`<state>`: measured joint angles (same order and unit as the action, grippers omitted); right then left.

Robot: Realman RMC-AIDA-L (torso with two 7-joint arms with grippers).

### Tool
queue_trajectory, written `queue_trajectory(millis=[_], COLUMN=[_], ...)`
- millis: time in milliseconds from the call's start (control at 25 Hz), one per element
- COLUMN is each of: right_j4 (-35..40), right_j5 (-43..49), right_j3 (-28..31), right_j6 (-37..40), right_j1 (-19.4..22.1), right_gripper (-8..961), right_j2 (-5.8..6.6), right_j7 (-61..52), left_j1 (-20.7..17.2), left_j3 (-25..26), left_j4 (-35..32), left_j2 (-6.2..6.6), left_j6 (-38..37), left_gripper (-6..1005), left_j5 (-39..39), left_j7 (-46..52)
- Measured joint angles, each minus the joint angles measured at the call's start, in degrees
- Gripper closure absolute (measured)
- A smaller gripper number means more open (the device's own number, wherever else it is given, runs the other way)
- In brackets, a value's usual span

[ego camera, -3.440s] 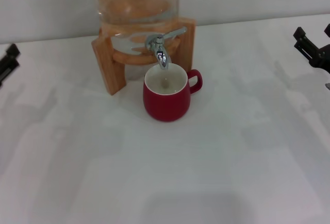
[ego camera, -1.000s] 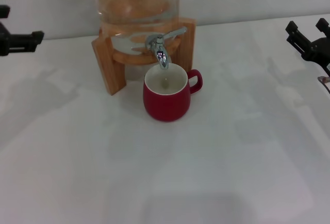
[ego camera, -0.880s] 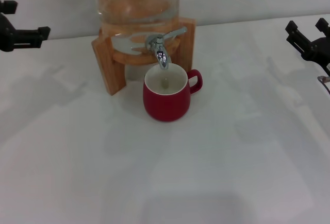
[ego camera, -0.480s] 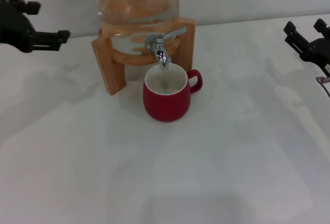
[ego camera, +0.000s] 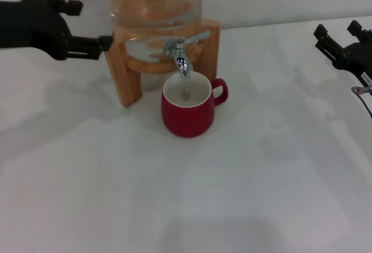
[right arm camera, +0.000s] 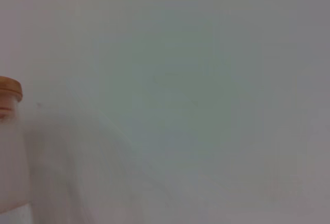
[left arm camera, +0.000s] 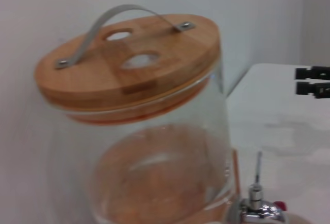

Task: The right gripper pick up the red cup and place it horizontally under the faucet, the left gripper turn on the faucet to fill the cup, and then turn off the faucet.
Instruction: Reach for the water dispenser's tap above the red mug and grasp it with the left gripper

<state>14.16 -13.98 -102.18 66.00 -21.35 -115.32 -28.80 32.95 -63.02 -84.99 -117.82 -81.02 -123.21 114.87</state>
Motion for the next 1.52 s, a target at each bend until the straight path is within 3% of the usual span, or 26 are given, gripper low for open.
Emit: queue_trajectory(millis=[160,600,840,1520], right_j4=[0.0,-0.01,0.11,0.18], right_j5=[0.0,0.0,0.0,0.0], right_j3=[-0.05,-0.72,-0.97,-2.91], right_j6=[0.16,-0.17,-0.18,-0.16], right_j1=[-0.08,-0.3,-0.44,-0.89], right_gripper=[81,80,80,81], right_j2=[0.01,0.01,-0.03,-0.18], right_j7=[0.02,0.06,0.04,-0.01], left_j1=[0.23,3.89,5.08,14.39], left_j3=[-0.65,-0.85,-0.42,0.18], left_j4=[-0.48,-0.84,0.14,12.3], left_j2=[-0.33,0.46,0.72,0.5], left_j6=[-1.54,-8.81,-9.12,-4.42], left_gripper=[141,141,141,141], left_j5=[-0.87,-9.58,-8.98,-8.21], left_j7=[1.7,10.08,7.49,-1.47])
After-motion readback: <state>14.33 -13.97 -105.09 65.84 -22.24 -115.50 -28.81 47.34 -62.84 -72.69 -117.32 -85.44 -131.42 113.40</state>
